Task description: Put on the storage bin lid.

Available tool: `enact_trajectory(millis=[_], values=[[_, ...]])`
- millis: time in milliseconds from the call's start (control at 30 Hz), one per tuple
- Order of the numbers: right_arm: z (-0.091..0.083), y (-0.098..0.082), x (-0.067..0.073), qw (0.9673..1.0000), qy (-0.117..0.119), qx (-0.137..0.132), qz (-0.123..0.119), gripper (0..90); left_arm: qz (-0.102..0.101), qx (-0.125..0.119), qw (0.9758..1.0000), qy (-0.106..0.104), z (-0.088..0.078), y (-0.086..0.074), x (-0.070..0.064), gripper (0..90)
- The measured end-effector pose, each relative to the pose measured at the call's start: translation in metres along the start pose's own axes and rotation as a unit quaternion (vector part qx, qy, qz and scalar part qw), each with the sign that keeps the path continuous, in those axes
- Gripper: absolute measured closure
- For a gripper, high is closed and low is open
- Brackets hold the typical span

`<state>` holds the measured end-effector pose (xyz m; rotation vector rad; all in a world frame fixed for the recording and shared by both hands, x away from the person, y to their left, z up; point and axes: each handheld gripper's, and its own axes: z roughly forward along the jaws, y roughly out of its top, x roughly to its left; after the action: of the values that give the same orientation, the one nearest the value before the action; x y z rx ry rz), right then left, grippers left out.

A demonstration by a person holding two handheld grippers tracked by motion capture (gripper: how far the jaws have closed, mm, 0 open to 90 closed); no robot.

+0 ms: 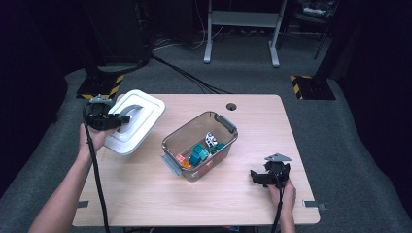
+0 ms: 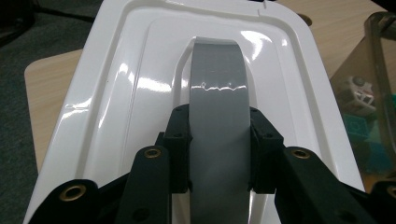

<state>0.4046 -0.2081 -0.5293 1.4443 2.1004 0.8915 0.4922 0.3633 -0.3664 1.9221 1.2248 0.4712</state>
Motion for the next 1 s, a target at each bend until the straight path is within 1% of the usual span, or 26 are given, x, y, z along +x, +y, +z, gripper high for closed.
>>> enact_trajectory(millis=[33, 67, 133, 200, 267, 300, 333, 400, 467, 567, 600, 700, 767, 833, 867, 900, 1000], values=[[0.000, 0.000, 0.000, 1.0000, -0.003, -0.001, 0.001, 0.0, 0.000, -0.005, 1.0000, -0.003, -0.001, 0.002, -0.002, 66.5], [0.000, 0.000, 0.000, 1.0000, -0.002, -0.001, 0.000, 0.0, 0.003, -0.002, 1.0000, -0.005, -0.002, 0.004, -0.003, 66.5], [0.000, 0.000, 0.000, 1.0000, 0.000, 0.000, 0.000, 0.0, 0.006, -0.010, 0.9999, -0.007, -0.003, 0.007, -0.007, 66.5], [0.000, 0.000, 0.000, 1.0000, -0.001, 0.000, 0.001, 0.0, 0.008, -0.011, 0.9998, -0.012, -0.005, 0.011, -0.012, 66.5], [0.000, 0.000, 0.000, 1.0000, 0.000, 0.000, 0.000, 0.0, 0.014, -0.009, 0.9997, -0.017, -0.008, 0.016, -0.016, 66.5], [0.000, 0.000, 0.000, 1.0000, 0.000, 0.000, 0.000, 0.0, 0.016, -0.012, 0.9996, -0.018, -0.009, 0.018, -0.019, 66.5], [0.000, 0.000, 0.000, 1.0000, -0.002, 0.000, 0.001, 0.0, 0.021, -0.012, 0.9995, -0.021, -0.010, 0.021, -0.023, 66.5], [0.000, 0.000, 0.000, 1.0000, 0.000, 0.000, 0.000, 0.0, 0.021, -0.014, 0.9994, -0.022, -0.010, 0.023, -0.026, 66.5], [0.000, 0.000, 0.000, 1.0000, 0.000, 0.000, 0.000, 0.0, 0.027, -0.013, 0.9992, -0.026, -0.012, 0.027, -0.031, 66.5], [0.000, 0.000, 0.000, 1.0000, -0.004, -0.001, 0.003, 0.0, 0.037, -0.011, 0.9988, -0.031, -0.014, 0.034, -0.043, 66.5], [0.000, 0.000, 0.000, 1.0000, -0.004, -0.001, 0.003, 0.0, 0.043, -0.011, 0.9984, -0.035, -0.014, 0.037, -0.050, 66.5], [0.000, 0.000, 0.000, 1.0000, -0.002, -0.001, 0.002, 0.0, 0.045, -0.012, 0.9978, -0.048, -0.014, 0.042, -0.061, 66.5], [0.000, 0.000, 0.000, 1.0000, -0.004, -0.001, 0.003, 0.0, 0.050, -0.011, 0.9974, -0.050, -0.012, 0.044, -0.070, 66.5], [0.000, 0.000, 0.000, 1.0000, -0.001, -0.001, 0.001, 0.0, 0.055, -0.006, 0.9968, -0.058, -0.010, 0.047, -0.078, 66.5], [0.000, 0.000, 0.000, 1.0000, -0.004, -0.001, 0.003, 0.0, 0.055, -0.006, 0.9968, -0.058, -0.010, 0.047, -0.078, 66.5], [0.000, 0.000, 0.000, 1.0000, -0.004, -0.001, 0.003, 0.0, 0.058, -0.004, 0.9964, -0.061, -0.009, 0.048, -0.083, 66.5], [0.000, 0.000, 0.000, 1.0000, -0.002, -0.001, 0.002, 0.0, 0.077, 0.005, 0.9948, -0.067, -0.005, 0.052, -0.098, 66.5]])
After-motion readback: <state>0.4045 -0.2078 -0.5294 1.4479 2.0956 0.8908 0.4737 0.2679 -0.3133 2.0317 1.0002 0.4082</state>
